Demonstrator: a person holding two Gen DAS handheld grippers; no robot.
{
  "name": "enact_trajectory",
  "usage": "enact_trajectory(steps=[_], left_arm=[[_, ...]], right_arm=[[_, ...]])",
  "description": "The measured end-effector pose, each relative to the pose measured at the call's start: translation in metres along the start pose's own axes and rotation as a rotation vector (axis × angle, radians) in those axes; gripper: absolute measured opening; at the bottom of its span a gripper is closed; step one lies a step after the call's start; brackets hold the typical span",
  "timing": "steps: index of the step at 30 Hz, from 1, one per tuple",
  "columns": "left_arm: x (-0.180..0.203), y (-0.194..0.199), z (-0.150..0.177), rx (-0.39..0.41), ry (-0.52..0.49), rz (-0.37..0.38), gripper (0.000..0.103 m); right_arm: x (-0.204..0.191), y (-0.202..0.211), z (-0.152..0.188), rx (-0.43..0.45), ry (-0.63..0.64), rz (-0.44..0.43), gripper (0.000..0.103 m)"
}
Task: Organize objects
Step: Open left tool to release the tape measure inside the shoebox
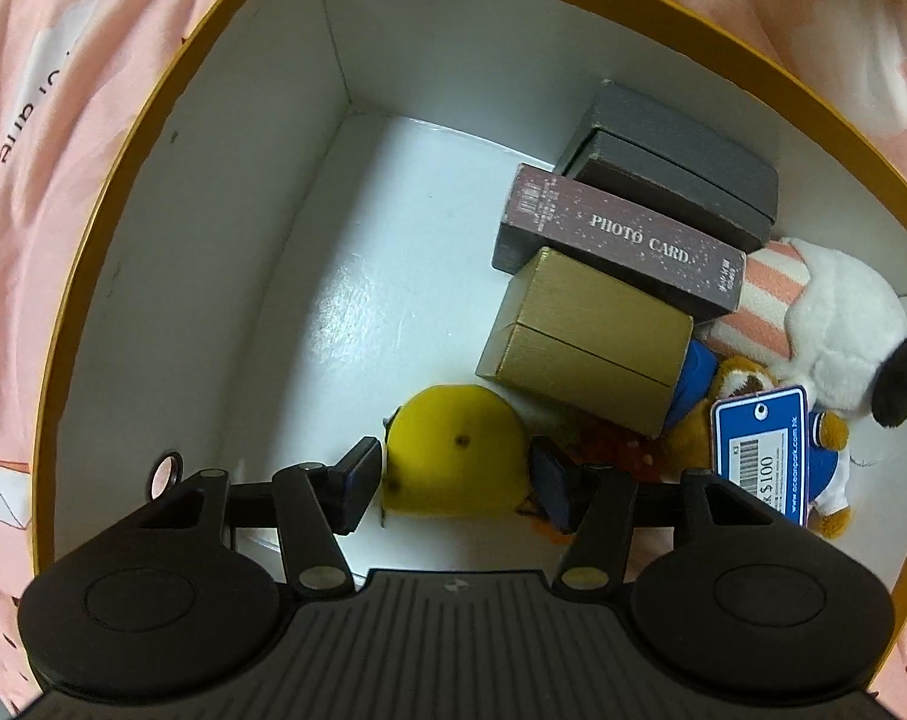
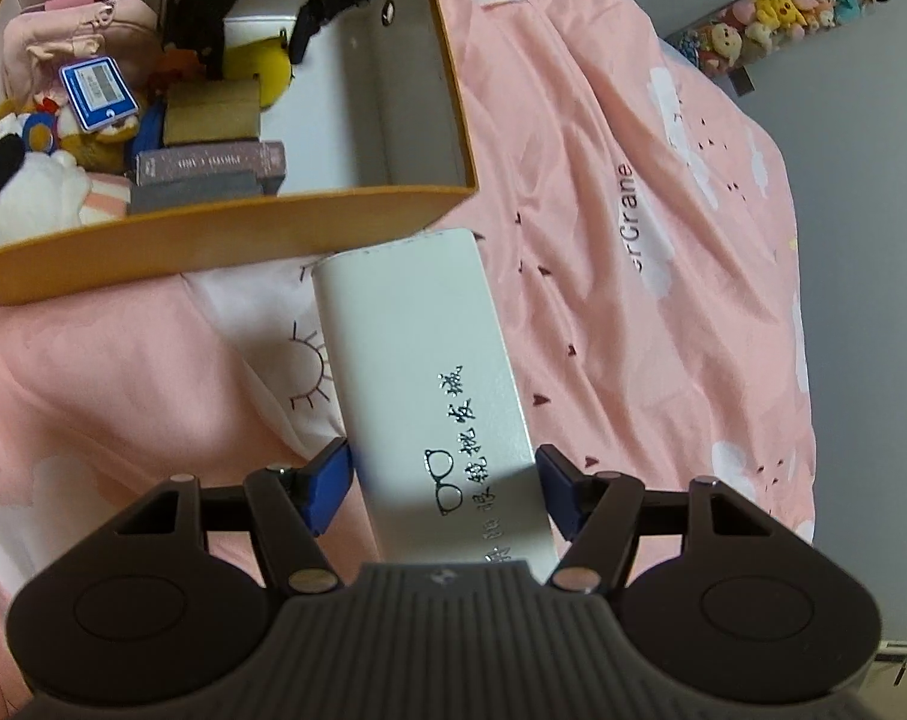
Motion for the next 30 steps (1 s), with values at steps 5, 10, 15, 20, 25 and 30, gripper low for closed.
enact_trajectory(steps=[5, 10, 15, 20, 25, 30], left_arm=[[0.000, 0.011, 0.006, 0.044, 0.011, -0.023, 0.068], [-0.005, 0.048, 0.010, 0.177, 0.122, -0.074, 0.068], [-0.007, 0.091, 0.024, 0.289, 0.235, -0.159, 0.067], [-0.013, 0.128, 0.008, 0.348, 0.286, -0.201, 0.062], [-0.007, 0.148, 0.016, 0.393, 0.314, -0.213, 0.061], [-0.003, 0.135, 0.021, 0.370, 0.286, -0.217, 0.054]], right_arm=[[0.001, 0.004, -0.016, 0.020, 0.007, 0.002, 0.067], [0.006, 0.015, -0.043, 0.083, -0.026, -0.017, 0.067], [0.001, 0.020, -0.088, 0.172, -0.038, -0.060, 0.067], [-0.010, 0.017, -0.135, 0.255, -0.028, -0.094, 0.067], [-0.019, -0.003, -0.169, 0.299, -0.032, -0.122, 0.067], [-0.029, -0.030, -0.186, 0.307, -0.040, -0.162, 0.067]])
Point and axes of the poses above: each gripper's, at about its wrist camera, not at the fingertips, and y roughly against the way its jaws point, x to its right, z to its underside, the point moved 9 cm from there along -y, roughly the way its jaws point, and after that the axes turned 10 degrees about x, right-handed, at the moved point
